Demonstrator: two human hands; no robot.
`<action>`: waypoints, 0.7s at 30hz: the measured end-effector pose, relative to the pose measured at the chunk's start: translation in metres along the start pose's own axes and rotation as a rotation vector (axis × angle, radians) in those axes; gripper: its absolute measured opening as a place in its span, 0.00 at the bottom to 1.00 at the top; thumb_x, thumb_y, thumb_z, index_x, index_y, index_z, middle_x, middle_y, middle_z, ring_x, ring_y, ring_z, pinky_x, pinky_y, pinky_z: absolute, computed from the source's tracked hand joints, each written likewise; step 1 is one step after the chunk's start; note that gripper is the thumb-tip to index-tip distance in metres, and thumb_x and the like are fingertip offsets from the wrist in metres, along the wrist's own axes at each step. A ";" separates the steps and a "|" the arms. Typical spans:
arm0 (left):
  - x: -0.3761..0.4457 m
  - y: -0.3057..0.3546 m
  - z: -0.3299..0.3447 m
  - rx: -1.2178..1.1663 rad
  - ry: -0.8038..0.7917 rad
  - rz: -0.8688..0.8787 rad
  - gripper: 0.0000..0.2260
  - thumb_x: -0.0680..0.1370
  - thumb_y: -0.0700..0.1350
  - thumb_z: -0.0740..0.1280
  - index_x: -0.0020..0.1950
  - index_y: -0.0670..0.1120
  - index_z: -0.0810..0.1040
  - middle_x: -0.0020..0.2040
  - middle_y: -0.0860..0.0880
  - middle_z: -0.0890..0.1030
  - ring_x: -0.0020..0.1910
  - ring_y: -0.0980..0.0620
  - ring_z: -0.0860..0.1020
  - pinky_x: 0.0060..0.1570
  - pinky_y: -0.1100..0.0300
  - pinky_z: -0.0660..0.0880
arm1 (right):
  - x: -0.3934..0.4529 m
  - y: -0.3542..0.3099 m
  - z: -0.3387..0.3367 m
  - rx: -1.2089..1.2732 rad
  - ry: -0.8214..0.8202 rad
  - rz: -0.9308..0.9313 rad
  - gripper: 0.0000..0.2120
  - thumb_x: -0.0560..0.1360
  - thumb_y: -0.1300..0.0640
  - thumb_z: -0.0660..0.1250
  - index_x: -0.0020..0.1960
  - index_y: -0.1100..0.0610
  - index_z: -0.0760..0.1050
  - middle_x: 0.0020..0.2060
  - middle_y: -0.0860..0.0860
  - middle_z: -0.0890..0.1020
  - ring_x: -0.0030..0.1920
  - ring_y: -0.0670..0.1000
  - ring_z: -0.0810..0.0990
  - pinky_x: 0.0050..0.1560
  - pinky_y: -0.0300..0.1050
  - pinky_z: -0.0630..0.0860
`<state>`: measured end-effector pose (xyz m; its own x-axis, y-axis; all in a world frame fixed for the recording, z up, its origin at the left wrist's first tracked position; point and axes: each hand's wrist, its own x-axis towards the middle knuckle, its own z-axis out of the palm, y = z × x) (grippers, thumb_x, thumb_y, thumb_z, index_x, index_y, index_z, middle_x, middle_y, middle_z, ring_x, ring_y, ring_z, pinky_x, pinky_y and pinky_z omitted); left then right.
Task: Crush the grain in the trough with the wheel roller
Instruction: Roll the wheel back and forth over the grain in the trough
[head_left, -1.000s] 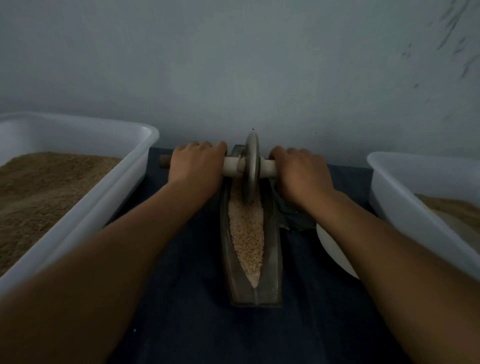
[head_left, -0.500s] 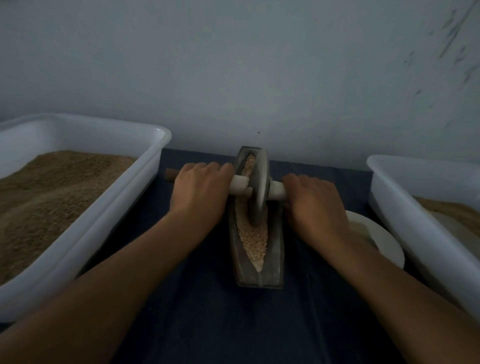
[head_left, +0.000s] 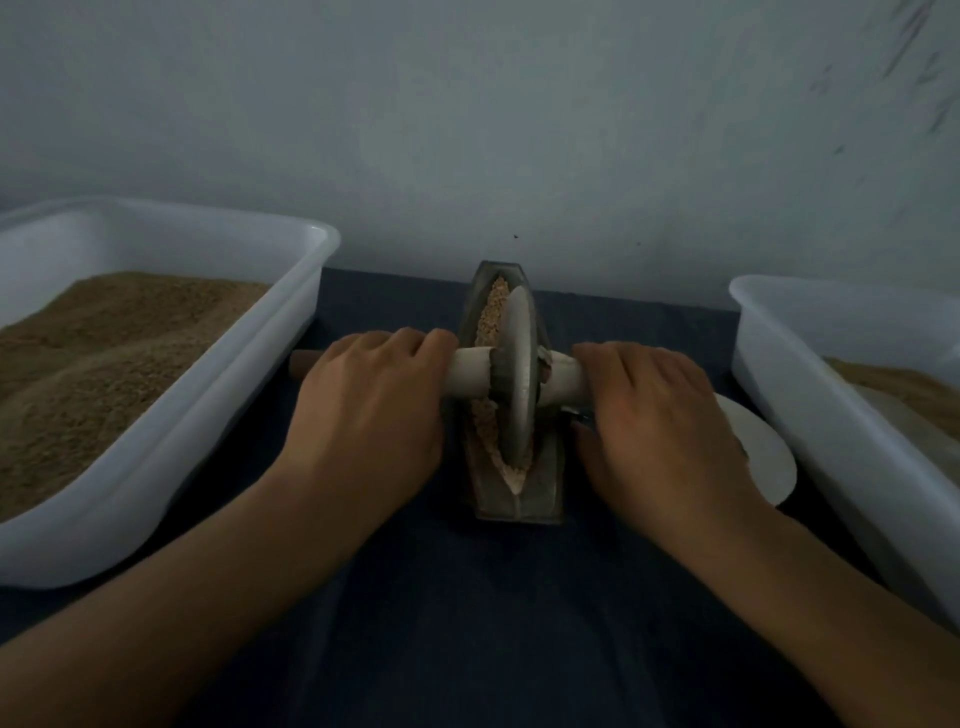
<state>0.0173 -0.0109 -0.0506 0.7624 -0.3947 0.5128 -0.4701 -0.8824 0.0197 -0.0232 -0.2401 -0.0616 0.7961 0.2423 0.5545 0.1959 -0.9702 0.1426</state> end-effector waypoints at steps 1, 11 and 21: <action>0.002 0.000 0.003 0.011 0.001 0.010 0.19 0.72 0.50 0.73 0.61 0.52 0.73 0.53 0.52 0.80 0.51 0.49 0.78 0.55 0.52 0.73 | 0.001 0.001 0.003 -0.005 0.004 0.001 0.24 0.69 0.57 0.74 0.63 0.61 0.74 0.54 0.58 0.80 0.54 0.59 0.79 0.59 0.56 0.72; 0.076 -0.023 0.053 0.053 -0.106 -0.030 0.22 0.72 0.48 0.72 0.63 0.52 0.70 0.56 0.49 0.78 0.54 0.46 0.76 0.58 0.49 0.70 | 0.065 0.024 0.056 -0.088 -0.037 0.094 0.09 0.71 0.57 0.69 0.50 0.55 0.73 0.42 0.52 0.77 0.42 0.57 0.75 0.40 0.49 0.60; 0.121 -0.028 0.061 0.176 -0.135 -0.050 0.25 0.73 0.46 0.72 0.67 0.50 0.68 0.61 0.44 0.76 0.60 0.42 0.74 0.58 0.47 0.70 | 0.106 0.044 0.075 -0.040 -0.108 0.149 0.14 0.71 0.53 0.70 0.55 0.53 0.72 0.46 0.53 0.80 0.44 0.59 0.78 0.36 0.46 0.59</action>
<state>0.1500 -0.0501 -0.0416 0.8408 -0.3698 0.3953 -0.3544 -0.9281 -0.1142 0.1122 -0.2573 -0.0580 0.8720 0.0922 0.4807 0.0503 -0.9938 0.0994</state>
